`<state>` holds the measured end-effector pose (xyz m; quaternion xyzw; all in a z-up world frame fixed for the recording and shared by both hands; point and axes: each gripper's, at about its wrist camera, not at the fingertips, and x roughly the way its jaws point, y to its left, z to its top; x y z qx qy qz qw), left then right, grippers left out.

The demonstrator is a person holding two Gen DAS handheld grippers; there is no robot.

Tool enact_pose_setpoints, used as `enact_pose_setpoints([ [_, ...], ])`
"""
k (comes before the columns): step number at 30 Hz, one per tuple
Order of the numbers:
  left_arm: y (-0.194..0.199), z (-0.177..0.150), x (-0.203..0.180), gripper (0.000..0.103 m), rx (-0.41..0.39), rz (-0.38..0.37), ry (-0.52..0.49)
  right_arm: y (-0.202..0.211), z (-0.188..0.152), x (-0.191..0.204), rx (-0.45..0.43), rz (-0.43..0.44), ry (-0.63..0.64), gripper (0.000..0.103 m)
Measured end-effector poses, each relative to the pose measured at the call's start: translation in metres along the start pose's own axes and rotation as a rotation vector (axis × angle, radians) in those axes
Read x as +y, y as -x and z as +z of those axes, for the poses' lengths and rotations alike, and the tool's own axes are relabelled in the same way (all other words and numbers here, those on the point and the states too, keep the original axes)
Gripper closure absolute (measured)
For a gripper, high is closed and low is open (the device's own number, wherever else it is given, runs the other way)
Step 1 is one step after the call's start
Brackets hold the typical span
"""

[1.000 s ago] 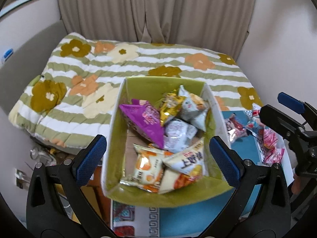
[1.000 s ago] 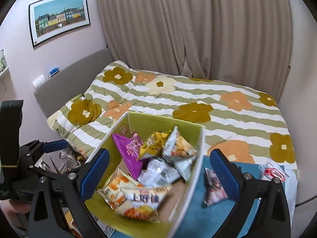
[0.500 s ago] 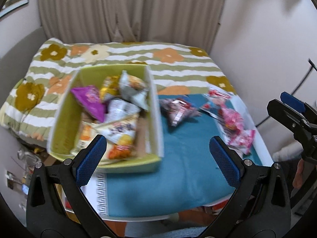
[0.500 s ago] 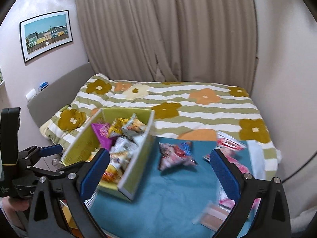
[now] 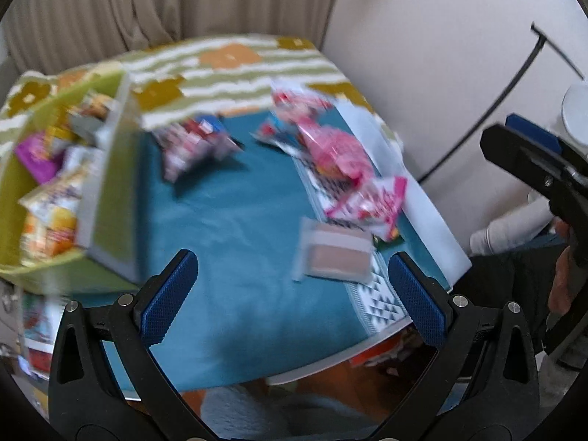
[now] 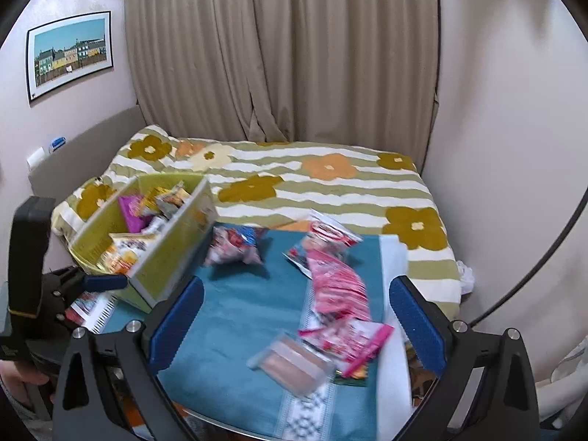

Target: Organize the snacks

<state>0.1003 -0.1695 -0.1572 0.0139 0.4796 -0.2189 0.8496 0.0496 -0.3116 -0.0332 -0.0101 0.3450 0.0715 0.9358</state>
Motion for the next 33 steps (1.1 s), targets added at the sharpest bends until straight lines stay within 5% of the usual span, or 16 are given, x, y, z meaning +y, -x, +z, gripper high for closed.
enact_pose_setpoints([
  [14, -0.145, -0.040, -0.057, 0.000, 0.118, 0.025, -0.142, -0.089, -0.078, -0.070, 0.150, -0.004, -0.083, 0.002],
  [33, -0.188, -0.013, -0.066, 0.000, 0.273, 0.064, -0.140, -0.127, -0.094, -0.096, 0.186, 0.007, -0.148, 0.002],
])
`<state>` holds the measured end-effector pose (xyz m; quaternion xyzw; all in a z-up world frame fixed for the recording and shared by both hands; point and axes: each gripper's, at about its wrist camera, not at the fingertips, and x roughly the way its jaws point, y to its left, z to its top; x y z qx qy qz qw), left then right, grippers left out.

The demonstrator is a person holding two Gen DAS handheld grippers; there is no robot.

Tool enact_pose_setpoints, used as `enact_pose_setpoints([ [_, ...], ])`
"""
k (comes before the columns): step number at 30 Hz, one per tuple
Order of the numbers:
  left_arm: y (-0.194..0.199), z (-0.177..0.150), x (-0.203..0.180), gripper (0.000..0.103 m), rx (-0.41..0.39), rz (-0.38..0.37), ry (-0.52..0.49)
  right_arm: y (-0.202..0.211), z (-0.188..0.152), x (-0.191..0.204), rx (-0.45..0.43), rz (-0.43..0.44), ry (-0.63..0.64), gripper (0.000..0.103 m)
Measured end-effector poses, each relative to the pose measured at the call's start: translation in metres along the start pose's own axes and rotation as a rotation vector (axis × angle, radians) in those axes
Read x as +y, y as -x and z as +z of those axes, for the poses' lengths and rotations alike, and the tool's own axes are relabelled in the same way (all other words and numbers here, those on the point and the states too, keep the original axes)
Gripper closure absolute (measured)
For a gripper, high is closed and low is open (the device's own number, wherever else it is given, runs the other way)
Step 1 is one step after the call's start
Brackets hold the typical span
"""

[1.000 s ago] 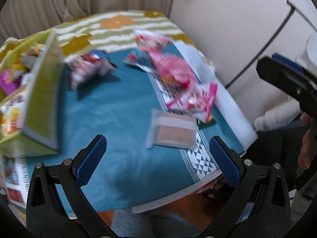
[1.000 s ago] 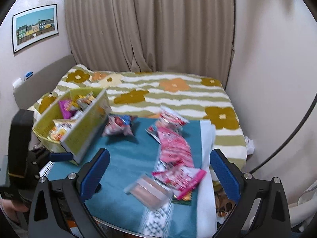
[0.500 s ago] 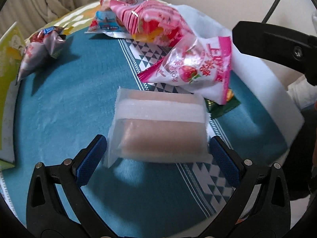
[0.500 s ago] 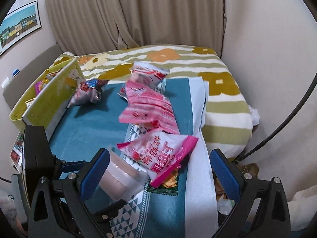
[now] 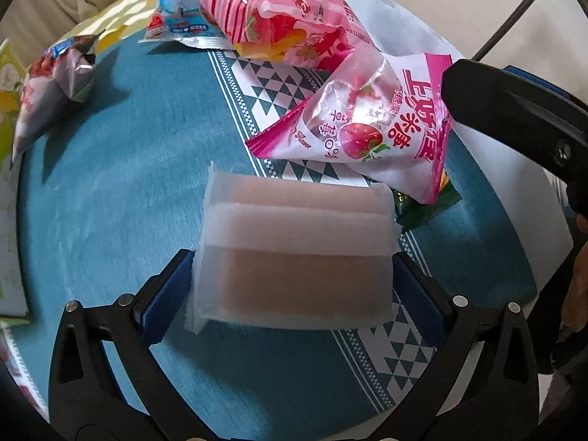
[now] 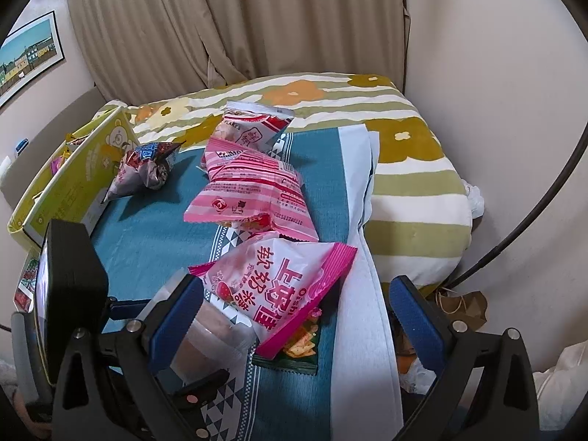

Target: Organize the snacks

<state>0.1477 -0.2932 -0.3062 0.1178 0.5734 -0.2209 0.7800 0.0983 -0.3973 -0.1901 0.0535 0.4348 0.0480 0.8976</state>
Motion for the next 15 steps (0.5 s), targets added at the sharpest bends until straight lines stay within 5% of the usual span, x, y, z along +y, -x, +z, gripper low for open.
enact_pose_setpoints([
  [4, 0.000, 0.010, 0.001, 0.002, -0.001, 0.006, -0.021, -0.004, 0.001, 0.000, 0.009, 0.007, 0.010, 0.002],
  [10, 0.008, 0.017, 0.004, 0.024, -0.041, 0.011, -0.070, -0.011, 0.003, 0.003, 0.028, 0.007, 0.057, 0.002],
  [15, 0.015, 0.015, 0.011, 0.026, -0.048, 0.002, -0.085, -0.018, 0.004, 0.007, 0.038, 0.004, 0.117, 0.002],
])
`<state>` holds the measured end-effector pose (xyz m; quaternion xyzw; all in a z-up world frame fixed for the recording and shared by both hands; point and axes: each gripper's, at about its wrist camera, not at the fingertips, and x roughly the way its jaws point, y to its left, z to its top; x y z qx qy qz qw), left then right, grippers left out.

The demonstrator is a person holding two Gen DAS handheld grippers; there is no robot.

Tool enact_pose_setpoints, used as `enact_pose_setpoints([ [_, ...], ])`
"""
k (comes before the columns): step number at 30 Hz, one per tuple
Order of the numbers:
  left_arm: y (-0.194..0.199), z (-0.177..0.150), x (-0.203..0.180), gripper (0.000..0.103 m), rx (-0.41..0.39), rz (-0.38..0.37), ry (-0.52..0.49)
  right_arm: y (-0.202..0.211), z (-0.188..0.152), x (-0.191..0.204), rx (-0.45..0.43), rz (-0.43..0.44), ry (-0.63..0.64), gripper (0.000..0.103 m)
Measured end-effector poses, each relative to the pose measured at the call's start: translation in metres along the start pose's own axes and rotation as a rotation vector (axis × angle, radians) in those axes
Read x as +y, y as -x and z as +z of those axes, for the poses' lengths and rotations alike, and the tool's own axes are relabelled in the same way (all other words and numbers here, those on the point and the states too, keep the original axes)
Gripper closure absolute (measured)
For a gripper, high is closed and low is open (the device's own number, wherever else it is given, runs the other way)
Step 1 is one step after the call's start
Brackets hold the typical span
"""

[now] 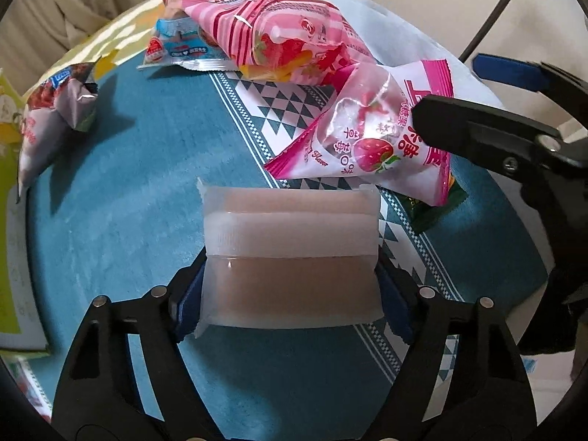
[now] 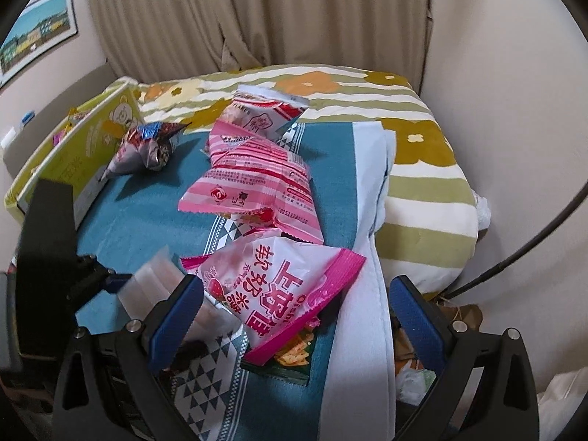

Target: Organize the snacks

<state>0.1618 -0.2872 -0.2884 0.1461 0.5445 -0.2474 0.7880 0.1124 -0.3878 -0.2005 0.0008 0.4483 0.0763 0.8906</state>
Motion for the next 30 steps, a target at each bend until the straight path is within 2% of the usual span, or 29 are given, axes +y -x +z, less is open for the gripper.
enact_pose_setpoints([
  [12, 0.007, -0.014, 0.039, 0.030, -0.002, -0.005, 0.034, -0.018, 0.010, 0.014, 0.031, 0.048, 0.168, 0.002],
  [21, 0.004, -0.013, 0.075, 0.030, 0.005, 0.012, 0.082, -0.043, 0.005, 0.036, 0.107, 0.041, 0.321, 0.002],
  [27, 0.000, -0.009, 0.095, 0.030, 0.005, -0.001, 0.093, -0.057, 0.000, 0.037, 0.162, 0.025, 0.344, 0.003],
  [30, -0.001, -0.015, 0.095, 0.030, 0.005, -0.001, 0.100, -0.059, -0.001, 0.038, 0.169, 0.037, 0.343, 0.009],
])
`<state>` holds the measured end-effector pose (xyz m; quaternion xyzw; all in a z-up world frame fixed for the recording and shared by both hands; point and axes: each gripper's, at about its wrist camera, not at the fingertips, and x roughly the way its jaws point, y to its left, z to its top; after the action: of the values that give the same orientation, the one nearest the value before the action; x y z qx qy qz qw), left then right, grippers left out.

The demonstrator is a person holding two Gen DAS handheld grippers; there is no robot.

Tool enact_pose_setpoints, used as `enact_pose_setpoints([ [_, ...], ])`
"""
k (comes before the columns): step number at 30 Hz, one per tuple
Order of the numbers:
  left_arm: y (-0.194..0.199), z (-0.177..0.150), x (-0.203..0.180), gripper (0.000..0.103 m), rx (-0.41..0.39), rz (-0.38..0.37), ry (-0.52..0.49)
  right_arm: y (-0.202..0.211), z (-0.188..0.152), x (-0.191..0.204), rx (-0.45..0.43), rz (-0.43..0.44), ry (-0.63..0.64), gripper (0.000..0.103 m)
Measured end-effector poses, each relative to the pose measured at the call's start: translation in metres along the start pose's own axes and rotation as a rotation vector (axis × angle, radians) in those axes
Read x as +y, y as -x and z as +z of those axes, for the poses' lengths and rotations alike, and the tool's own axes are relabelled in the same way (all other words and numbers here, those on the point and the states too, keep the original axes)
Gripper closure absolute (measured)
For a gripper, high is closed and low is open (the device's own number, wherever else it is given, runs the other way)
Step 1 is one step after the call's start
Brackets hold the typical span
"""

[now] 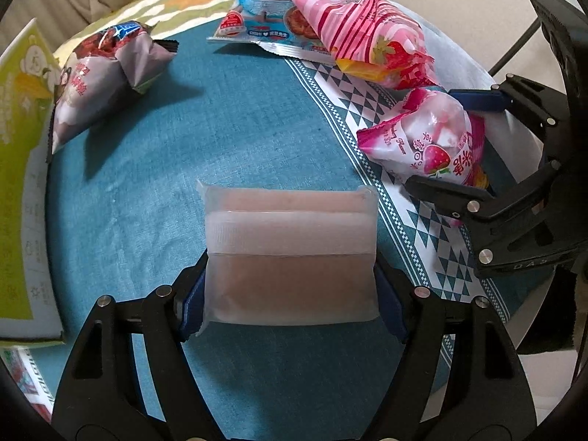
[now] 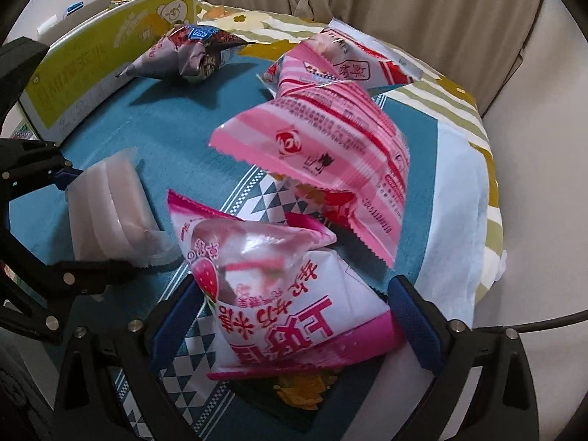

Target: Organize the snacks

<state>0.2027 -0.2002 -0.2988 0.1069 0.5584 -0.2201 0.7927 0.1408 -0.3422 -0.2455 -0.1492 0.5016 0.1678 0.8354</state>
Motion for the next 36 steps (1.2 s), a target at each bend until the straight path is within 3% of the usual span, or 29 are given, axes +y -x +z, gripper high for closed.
enact_pose_setpoints([
  [5, 0.000, -0.004, -0.001, 0.030, -0.002, -0.003, 0.000, -0.005, 0.002, 0.006, 0.013, 0.009, 0.008, 0.020],
  [7, 0.000, -0.007, -0.003, 0.030, -0.005, -0.005, 0.000, -0.006, 0.001, 0.006, 0.015, 0.018, 0.005, 0.027],
  [9, -0.001, -0.007, -0.001, 0.030, -0.007, -0.006, -0.001, -0.005, 0.001, 0.008, 0.007, 0.032, -0.010, 0.041],
  [14, 0.007, -0.016, -0.009, 0.031, -0.012, -0.007, 0.000, 0.005, 0.002, 0.009, -0.016, 0.018, -0.029, 0.054],
  [26, 0.035, -0.021, -0.010, 0.031, -0.048, -0.005, -0.009, 0.029, -0.006, 0.007, -0.048, 0.006, -0.091, 0.058],
  [36, 0.121, -0.019, -0.014, 0.031, -0.189, -0.006, 0.014, 0.097, -0.005, 0.013, -0.129, -0.032, -0.149, 0.058],
])
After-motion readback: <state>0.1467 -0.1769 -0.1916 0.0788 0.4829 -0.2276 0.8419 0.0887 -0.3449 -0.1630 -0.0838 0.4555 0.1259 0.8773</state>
